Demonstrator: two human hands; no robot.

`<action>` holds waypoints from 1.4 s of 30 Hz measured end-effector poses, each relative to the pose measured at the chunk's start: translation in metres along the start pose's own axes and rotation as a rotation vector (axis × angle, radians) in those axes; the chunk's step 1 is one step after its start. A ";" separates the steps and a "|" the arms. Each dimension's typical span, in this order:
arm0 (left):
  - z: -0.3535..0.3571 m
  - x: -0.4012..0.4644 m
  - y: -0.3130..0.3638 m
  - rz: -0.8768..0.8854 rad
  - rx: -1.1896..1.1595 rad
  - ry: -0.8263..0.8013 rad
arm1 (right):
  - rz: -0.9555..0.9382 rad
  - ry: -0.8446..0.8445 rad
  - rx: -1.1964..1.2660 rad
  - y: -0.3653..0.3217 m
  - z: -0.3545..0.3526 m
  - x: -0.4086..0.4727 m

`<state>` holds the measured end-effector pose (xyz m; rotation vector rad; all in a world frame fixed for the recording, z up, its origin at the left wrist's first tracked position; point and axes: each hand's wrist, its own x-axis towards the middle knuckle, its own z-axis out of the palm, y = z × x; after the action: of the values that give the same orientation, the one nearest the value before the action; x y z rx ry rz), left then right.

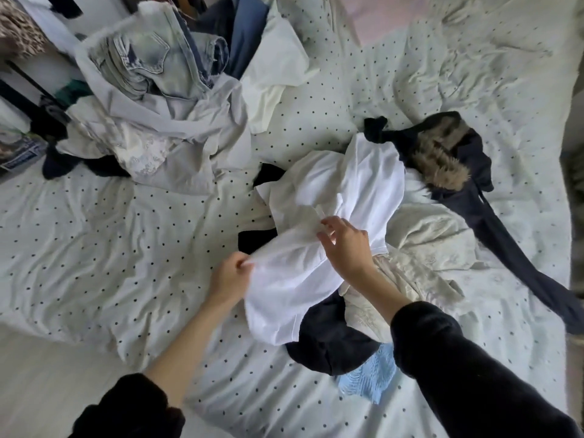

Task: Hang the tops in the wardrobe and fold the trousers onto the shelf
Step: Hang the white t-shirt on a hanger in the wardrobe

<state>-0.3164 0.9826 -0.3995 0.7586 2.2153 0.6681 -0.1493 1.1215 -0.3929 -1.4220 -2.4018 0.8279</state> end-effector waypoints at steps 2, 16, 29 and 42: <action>-0.035 0.008 -0.005 -0.059 -0.095 0.163 | -0.040 0.003 0.006 -0.008 0.003 -0.006; -0.006 -0.041 -0.056 0.077 0.064 -0.008 | -0.335 -0.100 -0.525 0.000 0.059 -0.069; 0.102 -0.069 -0.071 0.406 0.754 -0.071 | -0.444 -0.090 -0.570 0.041 0.059 -0.066; 0.033 -0.064 -0.036 0.171 -0.076 0.207 | -0.401 -0.133 -0.545 0.033 0.042 -0.062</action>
<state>-0.2659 0.9215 -0.4154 0.8808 2.3117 0.9482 -0.1135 1.0655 -0.4404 -0.9799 -3.0202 0.1784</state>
